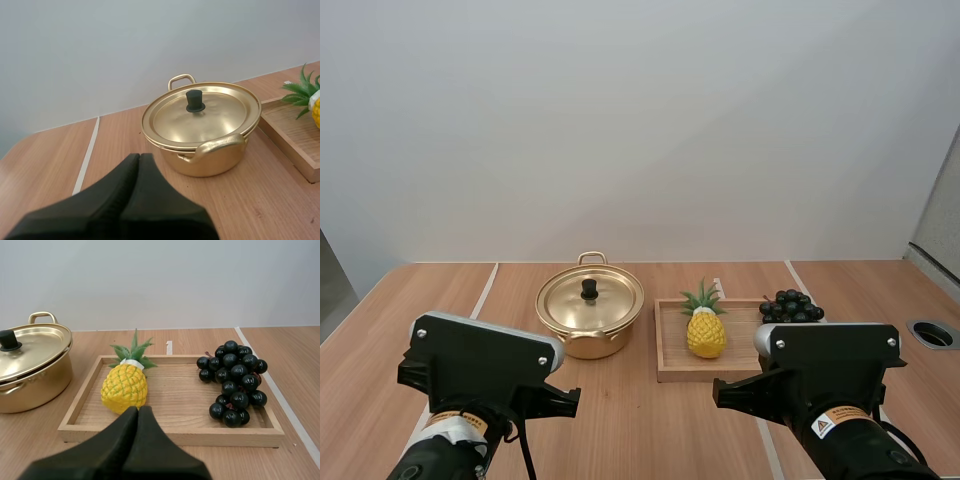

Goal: Open the pot, put the grape inside, and close it

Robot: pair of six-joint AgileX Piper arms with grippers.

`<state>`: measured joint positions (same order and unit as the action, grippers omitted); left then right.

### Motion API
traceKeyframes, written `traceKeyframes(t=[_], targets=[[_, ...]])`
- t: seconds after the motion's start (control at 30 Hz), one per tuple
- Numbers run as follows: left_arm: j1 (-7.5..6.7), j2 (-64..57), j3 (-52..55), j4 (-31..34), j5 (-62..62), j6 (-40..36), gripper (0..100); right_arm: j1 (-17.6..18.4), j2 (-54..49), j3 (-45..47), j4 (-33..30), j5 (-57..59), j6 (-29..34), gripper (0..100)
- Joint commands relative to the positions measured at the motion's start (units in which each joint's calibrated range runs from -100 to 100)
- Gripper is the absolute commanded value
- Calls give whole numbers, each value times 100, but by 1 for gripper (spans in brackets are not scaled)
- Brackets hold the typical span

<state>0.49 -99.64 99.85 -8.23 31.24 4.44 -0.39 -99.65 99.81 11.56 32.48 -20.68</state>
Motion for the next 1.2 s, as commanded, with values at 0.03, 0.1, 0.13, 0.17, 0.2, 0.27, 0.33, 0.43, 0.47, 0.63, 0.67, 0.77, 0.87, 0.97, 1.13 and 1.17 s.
traceKeyframes(t=[0.03,0.1,0.13,0.17,0.2,0.27,0.33,0.43,0.47,0.63,0.67,0.77,0.87,0.97,1.13,1.17], targets=[[2,-36,15,-79,-1586,-724,0,-27,-35,19,-726,-1652,17,0],[2,-36,15,-79,-1586,-724,0,-27,-35,19,-726,-1652,17,0],[2,-36,15,-79,-1586,-724,0,-27,-35,19,-726,-1652,17,0],[2,-36,15,-79,-1586,-724,0,-27,-35,19,-726,-1652,17,0],[2,-36,15,-79,-1586,-724,0,-27,-35,19,-726,-1652,17,0],[2,-36,15,-79,-1586,-724,0,-27,-35,19,-726,-1652,17,0],[2,-36,15,-79,-1586,-724,0,-27,-35,19,-726,-1652,17,0],[2,-36,15,-79,-1586,-724,0,-27,-35,19,-726,-1652,17,0],[2,-36,15,-79,-1586,-724,0,-27,-35,19,-726,-1652,17,0],[2,-36,15,-79,-1586,-724,0,-27,-35,19,-726,-1652,17,0],[2,-36,15,-79,-1586,-724,0,-27,-35,19,-726,-1652,17,0],[2,-36,15,-79,-1586,-724,0,-27,-35,19,-726,-1652,17,0],[2,-36,15,-71,-1586,-724,0,-27,-35,19,-718,-1652,17,0],[2,-36,15,66,-1586,-724,0,-27,-35,19,-718,-1652,17,0],[2,-36,15,66,-1586,-724,0,-27,-35,19,-808,-1728,17,0],[2,-36,15,69,-1617,-724,0,-27,-35,19,-945,-1794,17,0]])
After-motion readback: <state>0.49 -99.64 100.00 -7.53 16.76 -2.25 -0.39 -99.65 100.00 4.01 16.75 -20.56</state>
